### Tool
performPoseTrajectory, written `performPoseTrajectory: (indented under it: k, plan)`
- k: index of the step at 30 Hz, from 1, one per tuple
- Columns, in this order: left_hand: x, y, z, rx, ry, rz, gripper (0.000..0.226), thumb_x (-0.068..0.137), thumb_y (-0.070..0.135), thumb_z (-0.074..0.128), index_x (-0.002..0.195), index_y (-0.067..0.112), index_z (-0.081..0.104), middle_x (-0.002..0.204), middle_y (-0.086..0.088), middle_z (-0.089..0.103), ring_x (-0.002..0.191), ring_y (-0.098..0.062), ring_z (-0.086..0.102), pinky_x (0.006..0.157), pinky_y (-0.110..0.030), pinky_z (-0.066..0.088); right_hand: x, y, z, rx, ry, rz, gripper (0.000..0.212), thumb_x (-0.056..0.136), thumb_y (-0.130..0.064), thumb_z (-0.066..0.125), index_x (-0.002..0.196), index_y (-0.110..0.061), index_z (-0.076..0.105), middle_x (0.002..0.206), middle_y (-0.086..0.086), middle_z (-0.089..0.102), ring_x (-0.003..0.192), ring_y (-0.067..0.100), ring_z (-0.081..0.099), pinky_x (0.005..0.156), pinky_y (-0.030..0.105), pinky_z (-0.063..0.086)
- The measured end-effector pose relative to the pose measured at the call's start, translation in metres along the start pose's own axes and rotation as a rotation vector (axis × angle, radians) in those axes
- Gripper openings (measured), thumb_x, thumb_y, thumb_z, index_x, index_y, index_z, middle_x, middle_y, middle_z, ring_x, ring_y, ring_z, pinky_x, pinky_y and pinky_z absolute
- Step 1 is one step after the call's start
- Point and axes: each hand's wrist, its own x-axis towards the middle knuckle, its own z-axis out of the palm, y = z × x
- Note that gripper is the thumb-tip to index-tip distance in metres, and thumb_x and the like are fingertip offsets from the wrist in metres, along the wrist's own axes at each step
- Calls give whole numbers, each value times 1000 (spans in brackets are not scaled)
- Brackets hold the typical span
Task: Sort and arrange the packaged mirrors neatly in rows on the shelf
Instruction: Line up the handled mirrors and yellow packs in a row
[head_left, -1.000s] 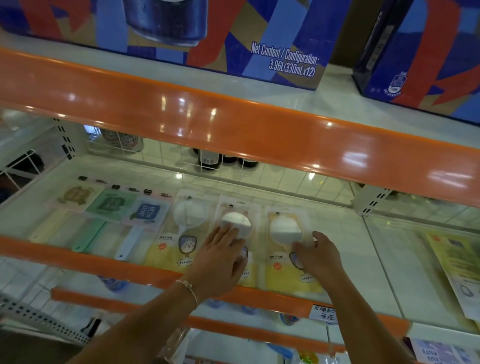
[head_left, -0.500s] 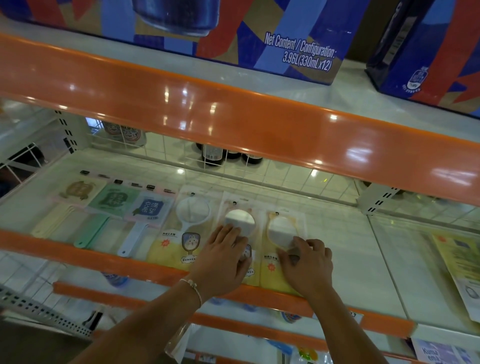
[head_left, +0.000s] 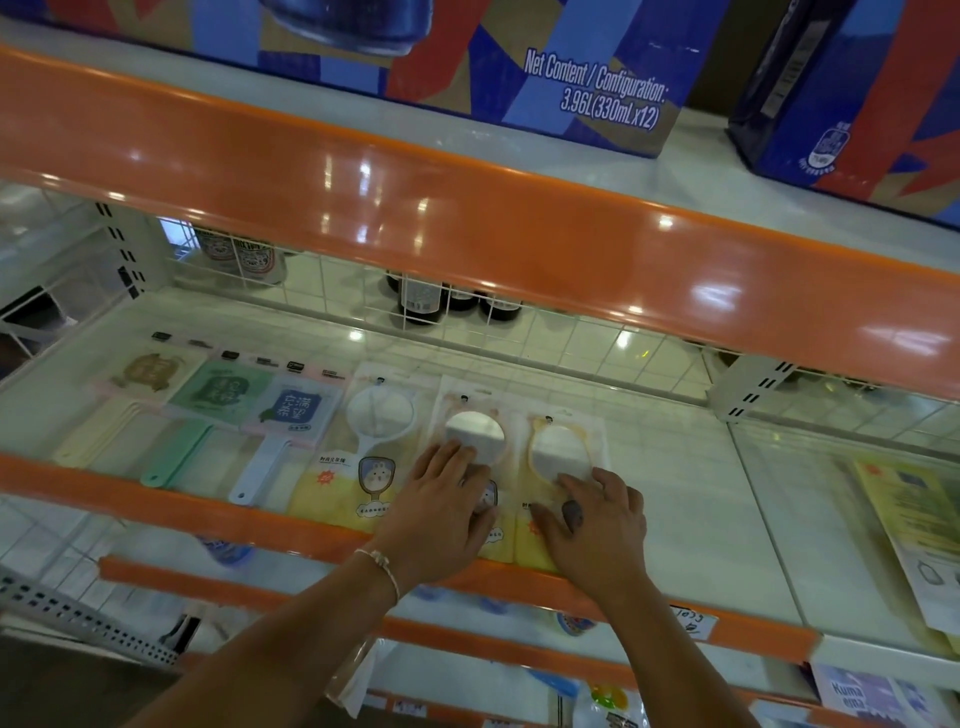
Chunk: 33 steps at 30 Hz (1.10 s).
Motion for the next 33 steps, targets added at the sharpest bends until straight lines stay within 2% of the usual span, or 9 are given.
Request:
performPoseTrajectory:
  k: [6,12,16,19,21,23,25,30,33]
  plan:
    - [1,3,-8,-31,18,-8,47,96,45,38,123,14,61,133,-13,54,130,-33,46,114,-47,32,4,4,1,29,11,-15,58,76,-64,59,121,-28,67,136,6,52,123,31,46,103,40,37]
    - [26,41,-32,-97,60,24,53,95,44,31,125,11,58,139,-13,50,136,-33,39,114,-43,28,12,23,-7,202,76,-31,54,78,-60,54,112,-22,72,121,6,65,118,27,54,94,24,28]
    - [62,84,-30,-104,-5,28,51,100,44,31,137,12,47,149,-9,38,142,-25,26,118,-37,18,19,57,-33,255,139,-19,34,86,-49,60,93,-21,78,111,7,70,117,26,56,91,16,22]
    - [87,123,-20,-134,-10,35,49,101,44,33,136,13,49,144,-7,44,138,-23,32,115,-37,26,18,94,-63,290,235,26,31,92,-33,61,79,-12,78,101,11,73,109,30,61,89,20,28]
    - [102,153,-13,-162,-28,54,48,101,43,34,134,13,50,140,-6,48,134,-22,37,112,-35,29,17,128,-80,304,301,25,28,90,-29,57,86,-10,78,96,9,74,101,32,65,91,27,37]
    - [114,184,-6,-188,-65,80,47,102,41,34,136,12,49,138,-5,49,132,-21,39,111,-33,28,17,163,-97,304,287,76,30,91,-32,57,105,-12,75,104,8,73,104,32,64,95,38,47]
    - [127,216,2,-201,-99,106,47,102,40,33,137,12,48,138,-4,48,130,-20,39,110,-31,27,15,196,-112,281,317,149,31,91,-31,63,113,-12,71,110,11,71,106,32,62,95,45,49]
    - [154,285,22,-249,-167,158,46,102,39,34,136,11,48,133,-4,52,126,-20,43,109,-34,32,9,269,-140,164,294,343,30,87,-34,66,105,-11,67,99,9,65,96,30,60,82,37,50]
    - [168,320,33,-261,-208,164,46,102,39,35,134,11,50,130,-6,53,123,-22,45,106,-36,36,11,302,-151,16,214,443,31,84,-40,63,106,-17,62,105,8,65,98,28,58,84,36,49]
